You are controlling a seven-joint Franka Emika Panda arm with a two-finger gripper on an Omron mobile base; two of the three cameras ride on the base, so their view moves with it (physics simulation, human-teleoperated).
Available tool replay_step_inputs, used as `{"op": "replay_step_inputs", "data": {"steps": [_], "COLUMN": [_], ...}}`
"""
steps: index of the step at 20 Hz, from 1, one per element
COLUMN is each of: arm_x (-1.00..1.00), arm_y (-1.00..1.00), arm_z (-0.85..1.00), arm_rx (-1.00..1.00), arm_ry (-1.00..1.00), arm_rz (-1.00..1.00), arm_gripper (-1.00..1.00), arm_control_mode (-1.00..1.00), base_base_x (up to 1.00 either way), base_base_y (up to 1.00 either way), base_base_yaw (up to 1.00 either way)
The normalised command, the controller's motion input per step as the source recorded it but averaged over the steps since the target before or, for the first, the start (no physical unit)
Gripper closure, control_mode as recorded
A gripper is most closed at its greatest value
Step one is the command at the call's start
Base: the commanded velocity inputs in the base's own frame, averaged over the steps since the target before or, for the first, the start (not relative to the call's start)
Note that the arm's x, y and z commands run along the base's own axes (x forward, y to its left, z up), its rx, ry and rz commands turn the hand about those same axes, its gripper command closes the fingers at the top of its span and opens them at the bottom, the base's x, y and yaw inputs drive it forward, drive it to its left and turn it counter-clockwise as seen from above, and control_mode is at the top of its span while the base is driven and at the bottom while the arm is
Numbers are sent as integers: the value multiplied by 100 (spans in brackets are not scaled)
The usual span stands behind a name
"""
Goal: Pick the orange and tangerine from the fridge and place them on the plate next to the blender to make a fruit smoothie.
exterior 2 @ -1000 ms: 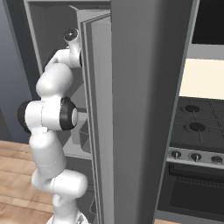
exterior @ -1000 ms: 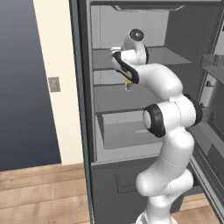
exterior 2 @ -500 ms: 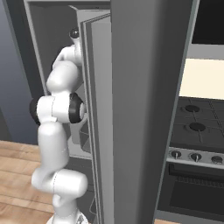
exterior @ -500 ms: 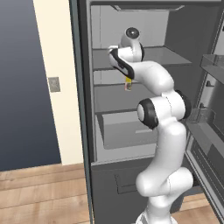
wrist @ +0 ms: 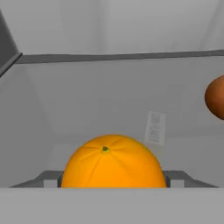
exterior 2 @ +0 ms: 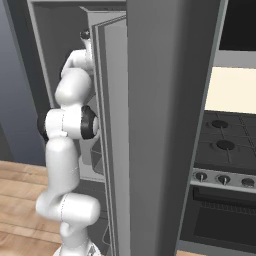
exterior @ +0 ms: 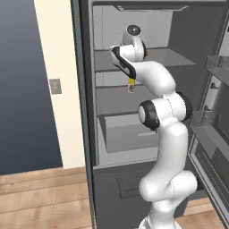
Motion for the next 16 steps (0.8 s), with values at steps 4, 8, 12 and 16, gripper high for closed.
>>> {"op": "replay_step_inputs", "data": {"steps": [4, 8, 12, 16], "arm_x": [-19, -53, -100, -100], "arm_y": [0, 0, -11, -15], "arm_z": [-56, -8, 2, 0], "arm_rx": [0, 0, 3, 10], "arm_ry": [-4, -18, -33, -41], "arm_rz": [0, 0, -7, -12], "arm_gripper": [100, 100, 100, 100], "arm_control_mode": [-100, -100, -100, -100], "base_base_x": [0, 0, 0, 0], "base_base_y": [0, 0, 0, 0], "base_base_yaw": [0, 0, 0, 0]}}
